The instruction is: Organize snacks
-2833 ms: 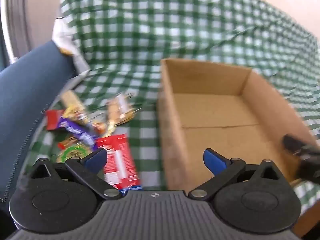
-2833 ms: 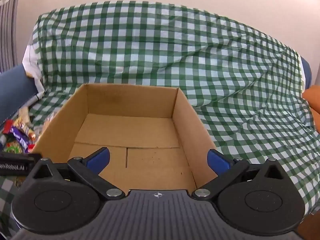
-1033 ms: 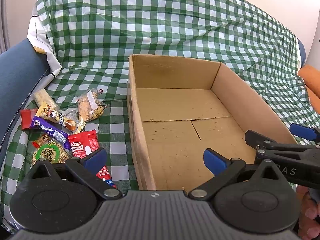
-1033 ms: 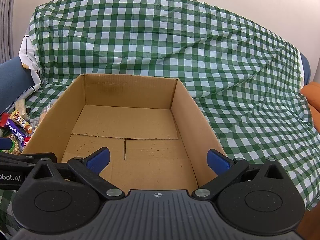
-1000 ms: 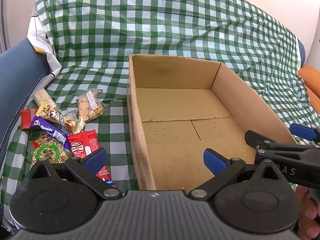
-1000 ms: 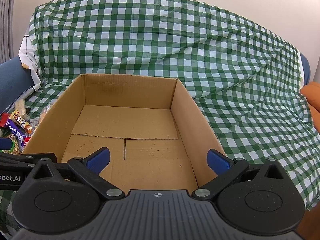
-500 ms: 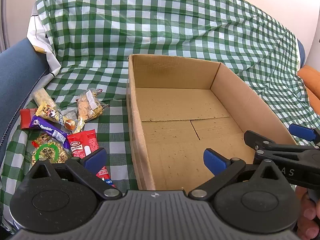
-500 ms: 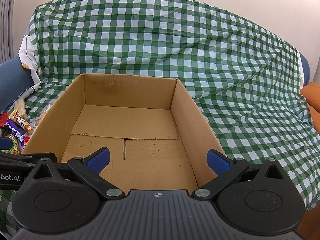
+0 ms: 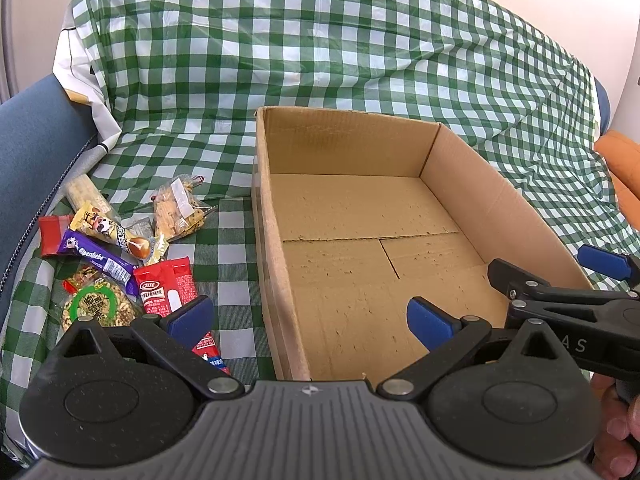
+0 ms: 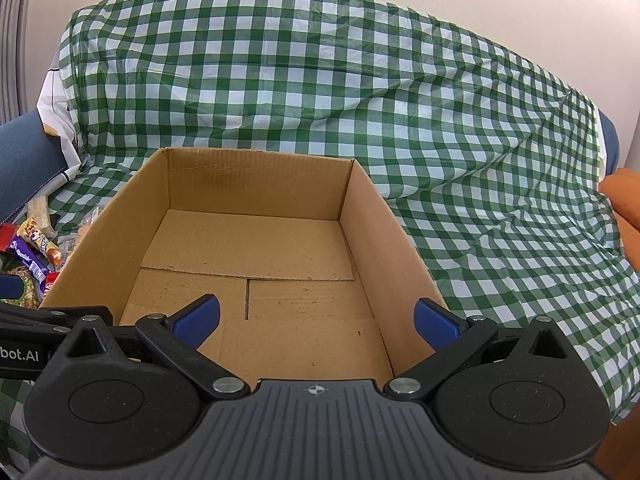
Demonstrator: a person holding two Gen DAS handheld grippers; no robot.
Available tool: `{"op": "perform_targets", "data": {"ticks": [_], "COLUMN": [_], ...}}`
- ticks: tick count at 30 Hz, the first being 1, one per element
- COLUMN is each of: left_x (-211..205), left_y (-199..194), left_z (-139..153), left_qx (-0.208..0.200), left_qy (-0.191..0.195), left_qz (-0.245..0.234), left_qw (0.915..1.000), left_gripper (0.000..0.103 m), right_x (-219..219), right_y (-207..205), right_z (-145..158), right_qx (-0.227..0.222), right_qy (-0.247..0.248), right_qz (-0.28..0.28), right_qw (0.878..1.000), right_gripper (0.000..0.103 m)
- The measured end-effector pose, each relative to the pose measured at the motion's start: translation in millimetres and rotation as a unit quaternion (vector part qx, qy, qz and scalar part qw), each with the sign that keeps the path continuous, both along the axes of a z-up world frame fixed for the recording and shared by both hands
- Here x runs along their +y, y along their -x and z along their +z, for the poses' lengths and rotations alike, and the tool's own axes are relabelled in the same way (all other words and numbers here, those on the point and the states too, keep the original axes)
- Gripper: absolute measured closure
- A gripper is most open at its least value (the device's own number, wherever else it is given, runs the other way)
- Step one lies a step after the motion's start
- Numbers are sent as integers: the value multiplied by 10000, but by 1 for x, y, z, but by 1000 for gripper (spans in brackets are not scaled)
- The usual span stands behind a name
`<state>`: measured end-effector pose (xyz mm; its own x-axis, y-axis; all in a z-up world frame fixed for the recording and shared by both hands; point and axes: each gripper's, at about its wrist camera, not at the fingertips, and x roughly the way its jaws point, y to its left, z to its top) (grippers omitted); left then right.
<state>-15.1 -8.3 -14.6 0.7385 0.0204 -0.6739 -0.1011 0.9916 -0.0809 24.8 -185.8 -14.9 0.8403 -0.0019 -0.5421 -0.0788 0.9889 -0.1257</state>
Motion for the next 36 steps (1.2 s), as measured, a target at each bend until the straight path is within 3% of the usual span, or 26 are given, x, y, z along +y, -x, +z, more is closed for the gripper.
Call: {"op": "perform_targets", "data": {"ticks": [27, 32, 36], "left_x": [9, 19, 34], "left_y": [2, 4, 8], "left_z": [11, 16, 20], "left_qx": [-42, -109, -183], "left_qy": [117, 130, 237], "left_qz": [92, 237, 414], "left_qw": [9999, 9996, 9987], "left_gripper": [0, 0, 0], "right_x": [7, 10, 18], "right_y": [15, 23, 18], "right_z": [3, 5, 6], "right_qx": [-157, -59, -209], "right_qy": [68, 175, -51], "right_qz": [-12, -78, 27], "right_qw": [9999, 9998, 9998], "right_gripper": [15, 19, 26]}}
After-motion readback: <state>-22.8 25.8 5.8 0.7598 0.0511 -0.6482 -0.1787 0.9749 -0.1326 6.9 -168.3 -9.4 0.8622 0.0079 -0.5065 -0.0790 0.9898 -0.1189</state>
